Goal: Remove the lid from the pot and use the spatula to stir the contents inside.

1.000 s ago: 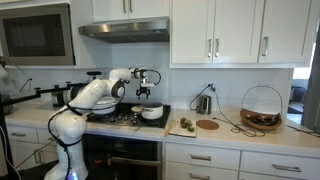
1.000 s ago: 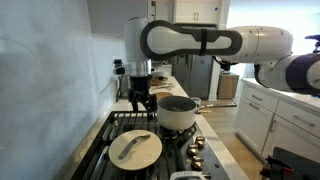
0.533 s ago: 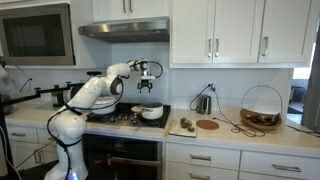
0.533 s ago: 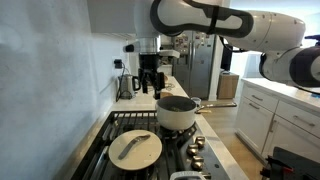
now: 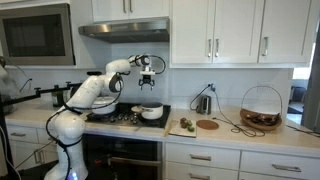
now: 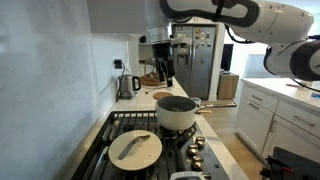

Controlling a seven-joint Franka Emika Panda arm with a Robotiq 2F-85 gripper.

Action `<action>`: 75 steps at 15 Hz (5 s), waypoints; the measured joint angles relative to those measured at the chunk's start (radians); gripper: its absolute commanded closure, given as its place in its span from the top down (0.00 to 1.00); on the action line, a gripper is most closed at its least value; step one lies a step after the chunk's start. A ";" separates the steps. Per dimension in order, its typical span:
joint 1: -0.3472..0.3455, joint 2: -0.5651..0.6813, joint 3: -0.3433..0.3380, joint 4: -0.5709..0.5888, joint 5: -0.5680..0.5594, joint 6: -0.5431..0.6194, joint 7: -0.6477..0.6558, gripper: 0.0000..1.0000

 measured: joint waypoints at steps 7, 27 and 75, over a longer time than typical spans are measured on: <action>-0.096 -0.068 -0.007 -0.001 0.009 -0.124 0.168 1.00; -0.303 -0.162 -0.009 -0.069 0.115 -0.169 0.287 1.00; -0.544 -0.573 -0.122 -0.968 0.261 0.378 0.219 1.00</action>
